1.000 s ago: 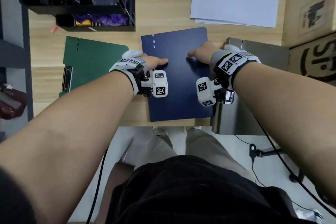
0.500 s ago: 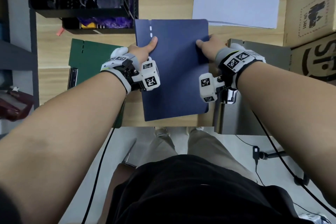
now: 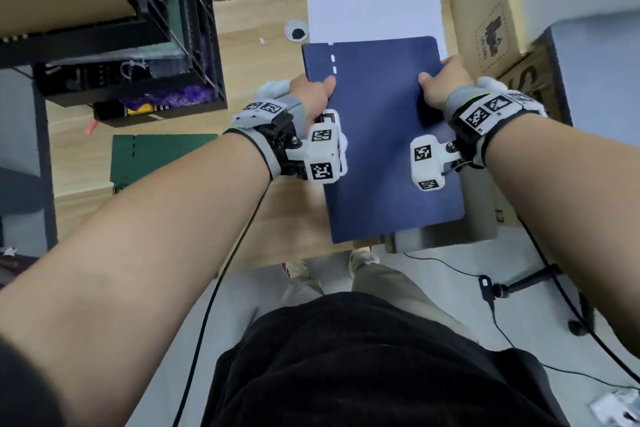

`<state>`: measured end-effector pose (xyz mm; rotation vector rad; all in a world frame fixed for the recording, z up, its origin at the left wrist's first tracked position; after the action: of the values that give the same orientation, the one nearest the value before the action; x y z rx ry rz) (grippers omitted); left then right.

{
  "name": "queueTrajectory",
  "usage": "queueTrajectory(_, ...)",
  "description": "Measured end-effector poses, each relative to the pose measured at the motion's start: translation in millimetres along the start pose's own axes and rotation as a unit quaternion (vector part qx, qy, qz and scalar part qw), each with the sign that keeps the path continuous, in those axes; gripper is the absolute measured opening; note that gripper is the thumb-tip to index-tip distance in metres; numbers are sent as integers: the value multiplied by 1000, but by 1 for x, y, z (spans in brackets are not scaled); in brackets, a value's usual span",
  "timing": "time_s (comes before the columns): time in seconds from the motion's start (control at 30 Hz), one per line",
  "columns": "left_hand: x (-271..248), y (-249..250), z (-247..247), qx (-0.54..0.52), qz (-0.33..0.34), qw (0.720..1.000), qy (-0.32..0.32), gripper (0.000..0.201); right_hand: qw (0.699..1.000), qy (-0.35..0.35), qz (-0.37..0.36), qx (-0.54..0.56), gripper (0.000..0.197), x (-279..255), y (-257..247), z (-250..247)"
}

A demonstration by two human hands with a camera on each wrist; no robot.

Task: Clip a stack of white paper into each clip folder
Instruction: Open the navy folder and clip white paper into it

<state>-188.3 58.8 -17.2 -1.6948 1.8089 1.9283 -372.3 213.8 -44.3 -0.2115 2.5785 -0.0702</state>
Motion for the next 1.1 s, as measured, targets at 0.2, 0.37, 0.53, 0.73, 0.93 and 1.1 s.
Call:
queueTrajectory(0.2, 24, -32, 71, 65, -34, 997, 3, 61, 997, -4, 59, -44, 58, 14, 53, 15)
queueTrajectory(0.37, 69, -77, 119, 64, -39, 997, 11, 76, 996, -39, 39, -74, 76, 20, 65, 33)
queueTrajectory(0.53, 54, -68, 143, 161, -36, 986, 3, 56, 993, -81, 34, -76, 71, 30, 69, 51)
queueTrajectory(0.73, 17, -35, 135, 331, 60, 941, -50, 60, 992, -83, 53, -76, 72, 44, 76, 47)
queueTrajectory(0.93, 32, -52, 121, 311, 0, 940, -140, 51, 992, -86, 51, -71, 75, 43, 79, 50)
queueTrajectory(1.1, 37, -52, 97, 311, 21, 943, -117, 56, 995, -63, 49, -55, 69, 33, 61, 36)
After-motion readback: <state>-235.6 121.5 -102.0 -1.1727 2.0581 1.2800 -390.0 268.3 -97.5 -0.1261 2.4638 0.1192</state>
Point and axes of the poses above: each hand's wrist, its own x-axis towards the middle knuckle, its own z-axis out of the palm, y = z × x, the point moved 2 cm from there along x, towards the middle knuckle, and after that the axes turned 15 degrees about -x, right-handed, at the moved point
